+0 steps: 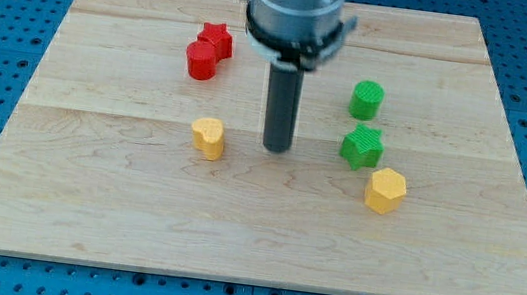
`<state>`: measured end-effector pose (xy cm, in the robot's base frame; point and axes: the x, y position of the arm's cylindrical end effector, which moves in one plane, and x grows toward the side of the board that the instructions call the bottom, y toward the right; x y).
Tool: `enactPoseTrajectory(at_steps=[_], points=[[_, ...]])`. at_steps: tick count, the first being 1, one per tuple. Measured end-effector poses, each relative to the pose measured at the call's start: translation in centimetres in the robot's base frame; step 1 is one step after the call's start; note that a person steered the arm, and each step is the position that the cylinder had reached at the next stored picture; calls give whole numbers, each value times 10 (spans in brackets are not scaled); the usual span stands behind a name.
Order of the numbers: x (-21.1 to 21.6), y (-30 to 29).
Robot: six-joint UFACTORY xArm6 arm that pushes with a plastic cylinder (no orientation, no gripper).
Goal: Place the yellow heart diagonally top left to the green circle
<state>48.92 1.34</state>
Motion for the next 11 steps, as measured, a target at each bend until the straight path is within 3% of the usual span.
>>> enactPoseTrajectory(at_steps=[1,3,5,6,8,11], points=[[13,-80],[-63,-79],[-100,-101],[-126,-92],[-140,6],[-171,59]])
